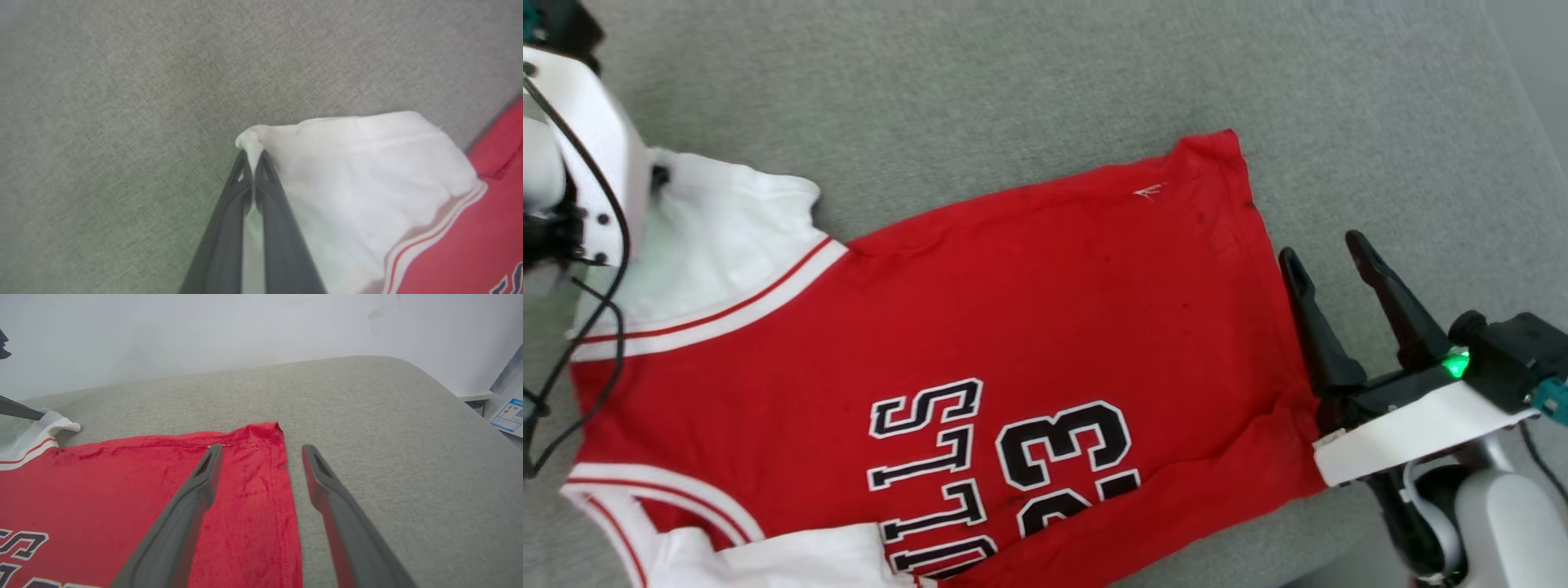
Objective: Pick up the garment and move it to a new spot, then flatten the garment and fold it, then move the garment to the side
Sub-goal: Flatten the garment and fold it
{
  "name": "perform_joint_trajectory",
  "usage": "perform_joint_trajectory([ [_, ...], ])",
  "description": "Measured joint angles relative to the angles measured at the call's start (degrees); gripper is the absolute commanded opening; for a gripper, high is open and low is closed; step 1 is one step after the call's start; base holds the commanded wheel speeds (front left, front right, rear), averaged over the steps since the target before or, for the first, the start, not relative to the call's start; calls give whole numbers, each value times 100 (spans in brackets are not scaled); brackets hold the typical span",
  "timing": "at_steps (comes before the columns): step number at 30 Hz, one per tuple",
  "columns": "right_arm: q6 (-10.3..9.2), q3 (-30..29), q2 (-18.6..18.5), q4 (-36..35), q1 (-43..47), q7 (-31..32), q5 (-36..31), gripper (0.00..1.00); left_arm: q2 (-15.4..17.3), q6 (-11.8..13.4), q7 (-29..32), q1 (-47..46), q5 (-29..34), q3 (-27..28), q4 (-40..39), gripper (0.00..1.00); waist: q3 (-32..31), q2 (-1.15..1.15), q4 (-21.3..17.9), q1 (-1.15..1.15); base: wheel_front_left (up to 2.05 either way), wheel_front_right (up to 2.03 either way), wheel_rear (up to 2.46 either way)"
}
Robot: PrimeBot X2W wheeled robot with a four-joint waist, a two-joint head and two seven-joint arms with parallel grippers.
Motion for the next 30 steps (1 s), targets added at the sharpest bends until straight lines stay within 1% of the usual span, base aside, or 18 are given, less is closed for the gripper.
perform_joint_trajectory([
  [3,0,-45,-259,-88,-1,409,-21,100,-48,-81,-370,16,36,-41,-215,0,-127,0,151,0,0,0,0],
  [6,0,-43,-609,-255,-48,1025,-2,100,-112,-133,-702,26,99,-124,-471,0,-245,0,339,0,0,0,0],
  [9,0,-73,-979,-379,-221,1842,36,100,-129,-151,-965,53,118,-252,-792,0,-342,0,549,0,0,0,0],
  [11,0,-122,-1106,-400,-373,2438,198,100,-159,-169,-1105,99,126,-357,-1067,0,-395,0,698,0,0,0,0],
  [13,1,-180,-1270,-343,-559,3025,368,100,-194,-181,-1262,158,99,-437,-1325,0,-432,0,850,0,0,0,0],
  [17,0,-336,-1638,-3,-1016,4006,479,100,-270,-183,-1449,259,68,-608,-1782,0,-453,0,1142,0,0,0,0],
  [19,-1,-343,-1702,140,-1258,4419,560,100,-280,-183,-1514,276,68,-658,-1981,0,-431,0,1280,0,0,0,0],
  [23,0,-225,-1870,394,-1724,5030,613,100,-218,-183,-1607,365,127,-731,-2388,0,-343,0,1519,0,0,0,0],
  [30,0,-58,-2149,956,-2267,5599,387,100,-186,-130,-1683,520,175,-784,-3031,0,-110,0,1879,0,0,0,0],
])
